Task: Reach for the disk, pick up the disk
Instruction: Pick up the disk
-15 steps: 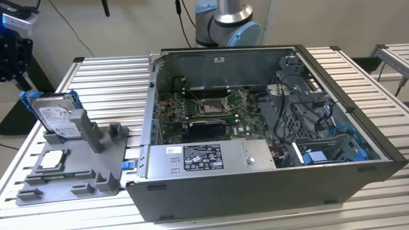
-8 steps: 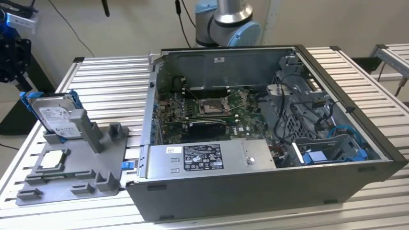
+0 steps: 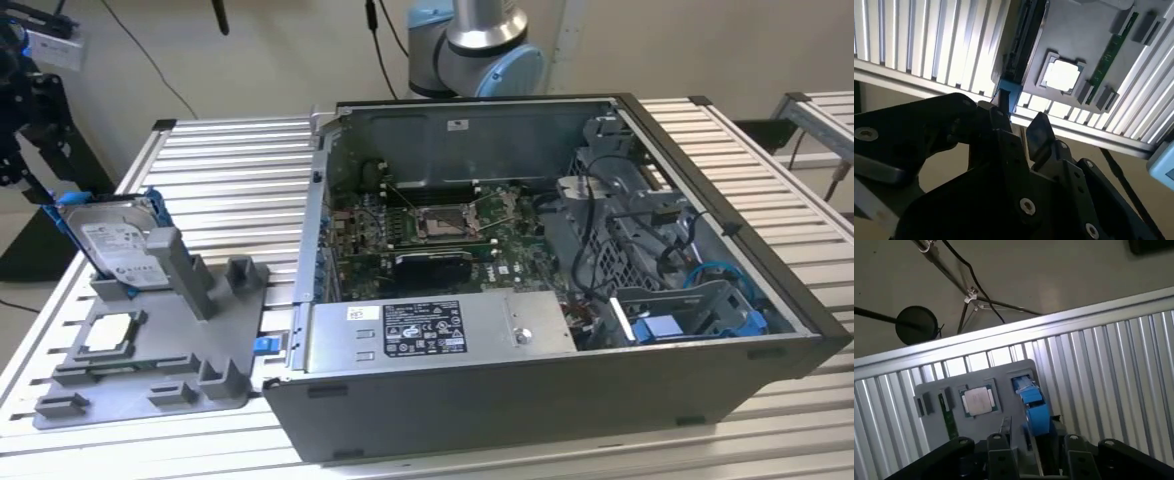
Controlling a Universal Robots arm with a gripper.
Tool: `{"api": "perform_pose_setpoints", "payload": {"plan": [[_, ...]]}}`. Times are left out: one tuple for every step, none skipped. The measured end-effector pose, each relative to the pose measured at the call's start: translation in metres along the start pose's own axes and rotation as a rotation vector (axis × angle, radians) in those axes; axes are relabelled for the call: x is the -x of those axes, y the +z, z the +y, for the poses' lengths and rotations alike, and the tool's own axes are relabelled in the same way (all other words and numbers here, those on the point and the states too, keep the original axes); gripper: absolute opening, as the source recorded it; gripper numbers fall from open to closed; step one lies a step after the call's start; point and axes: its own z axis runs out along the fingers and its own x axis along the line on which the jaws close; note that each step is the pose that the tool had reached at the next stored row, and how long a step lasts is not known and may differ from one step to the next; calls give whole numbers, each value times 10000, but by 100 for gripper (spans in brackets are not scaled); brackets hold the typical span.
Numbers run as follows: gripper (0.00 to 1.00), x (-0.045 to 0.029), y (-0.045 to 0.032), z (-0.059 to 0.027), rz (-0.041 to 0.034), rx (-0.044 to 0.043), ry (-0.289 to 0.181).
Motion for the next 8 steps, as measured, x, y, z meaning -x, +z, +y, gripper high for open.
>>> {"api": "perform_pose_setpoints", "payload": {"plan": [[0,0,6,-1,0,1,-132],[0,0,14,-2,1,3,-270],[0,0,22,-3,2,5,-409],[0,0,31,-4,2,7,-549],[0,0,39,-4,4,9,-675],[0,0,49,-4,5,11,-815],[0,1,55,-6,5,13,-922],[0,1,62,-10,6,16,-1016]]}}
